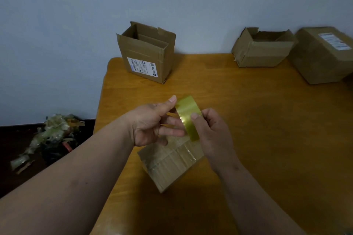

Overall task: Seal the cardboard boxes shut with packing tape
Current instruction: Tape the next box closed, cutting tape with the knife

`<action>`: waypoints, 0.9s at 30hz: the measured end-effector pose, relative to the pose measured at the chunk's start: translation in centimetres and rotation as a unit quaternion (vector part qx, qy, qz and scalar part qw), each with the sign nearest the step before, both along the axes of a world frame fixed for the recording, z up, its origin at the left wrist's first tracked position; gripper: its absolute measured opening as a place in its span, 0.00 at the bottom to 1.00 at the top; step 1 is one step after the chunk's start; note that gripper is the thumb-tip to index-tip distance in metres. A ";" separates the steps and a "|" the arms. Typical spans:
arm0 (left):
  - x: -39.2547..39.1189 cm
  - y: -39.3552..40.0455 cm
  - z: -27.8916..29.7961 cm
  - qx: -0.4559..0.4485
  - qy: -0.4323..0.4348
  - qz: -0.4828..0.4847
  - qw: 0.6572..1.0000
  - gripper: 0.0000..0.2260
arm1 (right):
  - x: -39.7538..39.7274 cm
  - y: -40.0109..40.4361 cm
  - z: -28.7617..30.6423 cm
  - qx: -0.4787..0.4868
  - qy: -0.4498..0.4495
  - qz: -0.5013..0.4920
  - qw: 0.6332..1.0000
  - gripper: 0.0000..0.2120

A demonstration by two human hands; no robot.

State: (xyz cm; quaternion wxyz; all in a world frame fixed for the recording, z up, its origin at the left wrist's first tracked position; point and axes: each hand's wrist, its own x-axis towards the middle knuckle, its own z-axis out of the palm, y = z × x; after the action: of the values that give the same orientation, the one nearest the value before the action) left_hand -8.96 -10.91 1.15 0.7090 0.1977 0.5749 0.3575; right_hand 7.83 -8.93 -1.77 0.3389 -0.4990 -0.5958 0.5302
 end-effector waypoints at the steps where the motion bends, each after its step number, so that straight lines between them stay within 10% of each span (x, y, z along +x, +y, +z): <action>1: 0.0 -0.1 0.0 0.005 0.001 -0.002 1.000 0.23 | 0.0 0.0 0.0 -0.009 0.012 -0.015 1.000 0.13; 12: 2.3 -2.2 0.3 0.108 0.073 0.003 0.991 0.12 | 1.8 -0.4 0.6 -0.016 0.033 0.030 0.999 0.11; 17: 2.2 -3.2 -0.2 0.236 0.310 0.077 0.918 0.11 | 2.6 0.1 1.0 -0.012 0.047 0.085 0.995 0.12; 21: 1.5 -3.2 1.5 0.383 0.434 -0.069 0.813 0.15 | 3.4 1.3 1.6 -0.027 0.089 0.103 0.990 0.10; 27: 1.3 -3.0 3.0 0.345 0.391 -0.216 0.825 0.19 | 4.0 2.2 3.2 -0.036 0.091 0.156 0.983 0.10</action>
State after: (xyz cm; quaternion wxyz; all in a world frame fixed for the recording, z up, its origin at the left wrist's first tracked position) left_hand -7.66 -13.91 4.19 0.3692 0.6716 0.5862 0.2629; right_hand 11.85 -6.69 1.40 0.2862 -0.3615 -0.6136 0.6410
